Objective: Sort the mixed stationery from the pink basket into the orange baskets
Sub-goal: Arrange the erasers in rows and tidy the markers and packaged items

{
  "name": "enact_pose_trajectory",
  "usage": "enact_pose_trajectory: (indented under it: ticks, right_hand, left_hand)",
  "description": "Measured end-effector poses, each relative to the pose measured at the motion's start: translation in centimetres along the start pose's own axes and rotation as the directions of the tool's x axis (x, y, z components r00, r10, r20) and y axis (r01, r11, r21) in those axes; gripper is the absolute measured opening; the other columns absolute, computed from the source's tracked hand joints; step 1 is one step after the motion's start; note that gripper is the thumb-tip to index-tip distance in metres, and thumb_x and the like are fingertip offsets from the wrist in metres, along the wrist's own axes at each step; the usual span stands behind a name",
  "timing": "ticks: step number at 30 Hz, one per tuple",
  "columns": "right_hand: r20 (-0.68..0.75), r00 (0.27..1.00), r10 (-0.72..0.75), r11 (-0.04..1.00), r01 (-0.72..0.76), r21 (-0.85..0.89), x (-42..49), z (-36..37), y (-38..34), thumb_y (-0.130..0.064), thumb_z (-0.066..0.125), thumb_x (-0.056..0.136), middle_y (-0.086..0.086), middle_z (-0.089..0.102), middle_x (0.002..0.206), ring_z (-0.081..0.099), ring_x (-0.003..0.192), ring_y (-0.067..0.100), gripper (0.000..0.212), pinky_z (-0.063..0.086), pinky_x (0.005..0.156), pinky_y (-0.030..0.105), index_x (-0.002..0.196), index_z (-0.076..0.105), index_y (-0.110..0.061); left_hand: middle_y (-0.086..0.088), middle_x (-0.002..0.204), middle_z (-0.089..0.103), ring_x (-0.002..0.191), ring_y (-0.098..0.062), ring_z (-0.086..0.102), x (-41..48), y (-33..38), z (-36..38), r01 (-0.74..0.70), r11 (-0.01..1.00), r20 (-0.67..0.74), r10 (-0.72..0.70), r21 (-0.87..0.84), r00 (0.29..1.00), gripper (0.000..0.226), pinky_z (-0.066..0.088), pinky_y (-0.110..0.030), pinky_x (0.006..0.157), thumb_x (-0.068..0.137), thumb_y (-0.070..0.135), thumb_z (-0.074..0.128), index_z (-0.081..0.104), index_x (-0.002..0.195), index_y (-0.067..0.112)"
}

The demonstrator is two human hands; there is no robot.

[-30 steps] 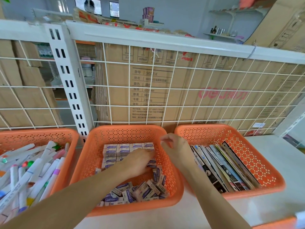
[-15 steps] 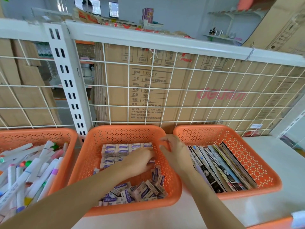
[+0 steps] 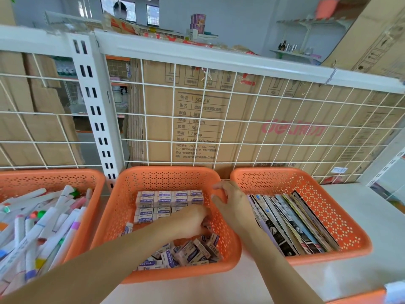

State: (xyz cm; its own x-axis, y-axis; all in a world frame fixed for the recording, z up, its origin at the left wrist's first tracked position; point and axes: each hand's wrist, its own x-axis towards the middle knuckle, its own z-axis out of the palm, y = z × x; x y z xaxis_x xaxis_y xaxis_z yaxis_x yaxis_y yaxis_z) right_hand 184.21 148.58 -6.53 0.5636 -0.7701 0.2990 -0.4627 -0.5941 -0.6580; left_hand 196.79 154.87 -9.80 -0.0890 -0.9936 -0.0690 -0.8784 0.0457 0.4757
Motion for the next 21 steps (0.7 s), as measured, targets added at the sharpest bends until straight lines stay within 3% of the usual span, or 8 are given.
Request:
enact_pose_trajectory:
  ticks: [7, 12, 15, 18, 21]
  right_hand:
    - [0.003, 1.0, -0.014, 1.0, 0.014, -0.003, 0.0, 0.0, 0.0, -0.015, 0.06, 0.088, -0.008, 0.05, 0.113, 0.048, 0.096, 0.004, 0.022, 0.035, 0.081, 0.014, 0.109, 0.062, -0.016]
    - [-0.009, 1.0, -0.013, 1.0, 0.013, -0.008, 0.0, 0.1, 0.0, -0.015, 0.06, 0.087, -0.011, 0.049, 0.109, 0.05, 0.096, 0.003, 0.02, 0.034, 0.077, 0.011, 0.107, 0.063, -0.016]
    - [-0.004, 1.0, -0.014, 1.0, 0.014, -0.006, 0.0, 0.0, -0.1, -0.016, 0.06, 0.087, -0.011, 0.05, 0.11, 0.05, 0.096, 0.003, 0.019, 0.034, 0.074, 0.006, 0.107, 0.062, -0.016]
    - [0.001, 1.0, -0.011, 0.999, 0.011, -0.034, -0.1, -0.2, -0.3, -0.015, 0.059, 0.088, -0.008, 0.054, 0.113, 0.052, 0.094, 0.005, 0.019, 0.04, 0.076, 0.016, 0.107, 0.063, -0.016]
    - [-0.016, 0.995, -0.097, 0.994, 0.096, -0.054, 0.0, -0.5, -0.8, -0.008, 0.056, 0.089, -0.004, 0.061, 0.11, 0.058, 0.094, 0.009, 0.021, 0.044, 0.077, 0.016, 0.107, 0.066, -0.013]
  left_hand:
    - [0.001, 0.079, 0.054, 0.074, -0.016, 0.05, -0.5, 0.5, -0.3, 0.043, 0.999, 0.065, -0.041, -0.031, 0.997, 0.014, 0.035, -0.019, 0.056, 0.082, 0.014, 0.065, 0.052, 0.088, 0.012]
    - [-0.001, 0.092, 0.057, 0.082, -0.014, 0.052, -0.8, 0.9, -0.4, 0.119, 0.979, 0.097, -0.104, -0.167, 0.99, 0.03, 0.036, -0.016, 0.056, 0.08, 0.012, 0.067, 0.057, 0.108, 0.008]
    - [0.0, 0.092, 0.059, 0.085, -0.015, 0.054, -0.7, 0.9, -0.5, 0.17, 0.951, 0.122, -0.143, -0.257, 0.982, 0.031, 0.039, -0.021, 0.066, 0.078, 0.012, 0.071, 0.06, 0.107, 0.009]
    - [0.008, 0.08, 0.058, 0.082, -0.017, 0.058, -1.1, 0.8, -1.2, 0.209, 0.916, 0.095, -0.187, -0.343, 0.978, 0.025, 0.043, -0.022, 0.063, 0.075, 0.014, 0.075, 0.064, 0.097, 0.012]
    - [0.002, 0.084, 0.06, 0.079, -0.016, 0.057, -1.7, 0.4, -2.7, 0.246, 0.858, 0.013, -0.269, -0.451, 0.963, 0.025, 0.042, -0.021, 0.063, 0.077, 0.017, 0.075, 0.064, 0.097, 0.008]
